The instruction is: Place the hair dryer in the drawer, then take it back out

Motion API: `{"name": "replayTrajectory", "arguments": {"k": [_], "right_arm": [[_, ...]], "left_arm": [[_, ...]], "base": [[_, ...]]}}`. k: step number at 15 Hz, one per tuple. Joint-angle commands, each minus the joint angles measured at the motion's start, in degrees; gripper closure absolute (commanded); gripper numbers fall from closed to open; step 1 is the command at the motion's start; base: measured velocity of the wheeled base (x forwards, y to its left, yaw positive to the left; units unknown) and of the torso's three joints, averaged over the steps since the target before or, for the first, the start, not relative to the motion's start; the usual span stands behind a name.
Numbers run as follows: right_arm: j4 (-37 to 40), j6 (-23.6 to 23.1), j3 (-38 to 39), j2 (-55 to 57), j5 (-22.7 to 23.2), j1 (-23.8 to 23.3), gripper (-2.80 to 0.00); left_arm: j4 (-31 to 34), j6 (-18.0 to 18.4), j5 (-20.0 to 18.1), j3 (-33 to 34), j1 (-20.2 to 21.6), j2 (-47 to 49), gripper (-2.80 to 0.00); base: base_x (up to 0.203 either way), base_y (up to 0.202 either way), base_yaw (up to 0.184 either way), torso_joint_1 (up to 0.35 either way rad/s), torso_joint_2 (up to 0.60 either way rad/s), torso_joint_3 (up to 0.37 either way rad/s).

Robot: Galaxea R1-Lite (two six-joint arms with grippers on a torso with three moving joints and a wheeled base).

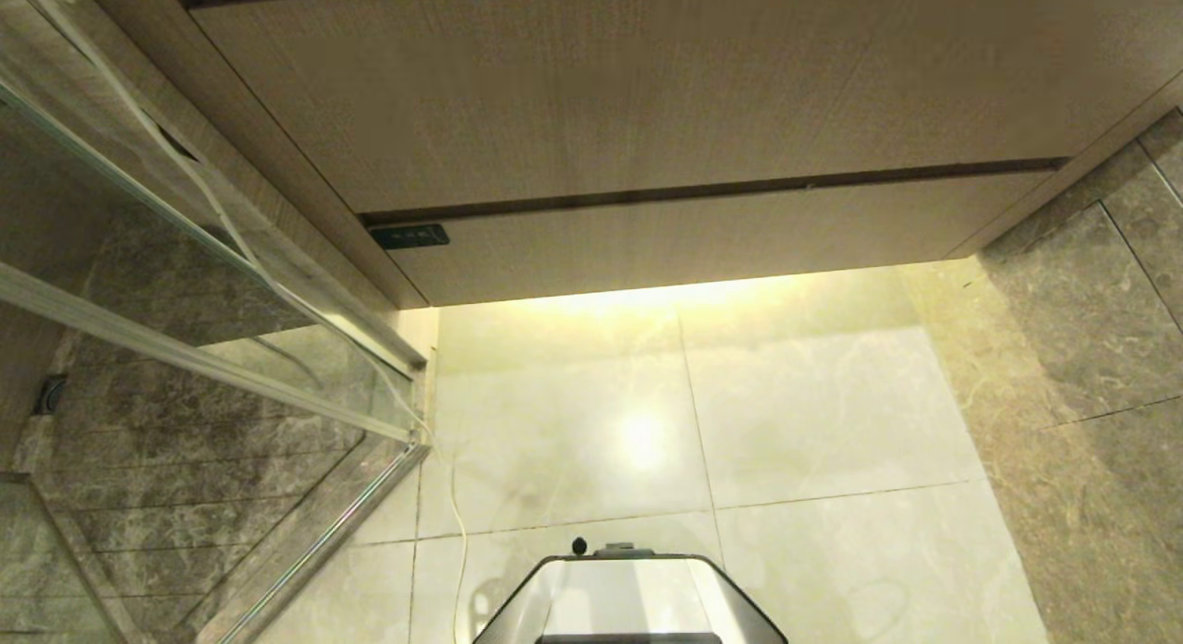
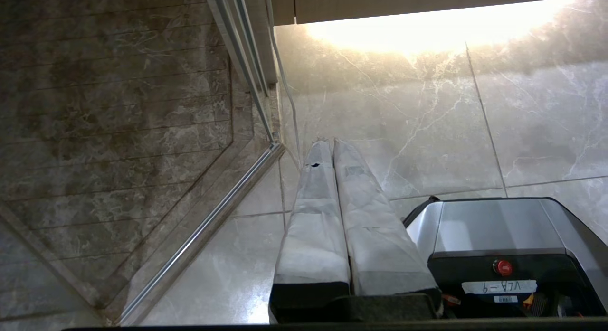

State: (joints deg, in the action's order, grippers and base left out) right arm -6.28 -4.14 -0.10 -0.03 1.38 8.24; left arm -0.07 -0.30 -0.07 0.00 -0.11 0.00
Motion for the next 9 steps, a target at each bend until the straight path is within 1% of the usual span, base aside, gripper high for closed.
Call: {"name": "replayTrajectory", "arguments": {"k": [1, 9], "right_arm": [[0.0, -0.1, 2.4, -2.3, 0.0, 0.1, 0.0], [-0.1, 0.3, 2.4, -2.3, 0.1, 0.1, 0.0]], "left_arm": [[0.0, 0.0, 0.0, 0.0, 0.0, 0.0, 0.0], [0.0, 0.0, 0.0, 0.1, 0.0, 0.0, 0.0]], "base": [[0.0, 0.0, 0.0, 0.0, 0.0, 0.0], [0.0, 0.0, 0.0, 0.0, 0.0, 0.0]]}}
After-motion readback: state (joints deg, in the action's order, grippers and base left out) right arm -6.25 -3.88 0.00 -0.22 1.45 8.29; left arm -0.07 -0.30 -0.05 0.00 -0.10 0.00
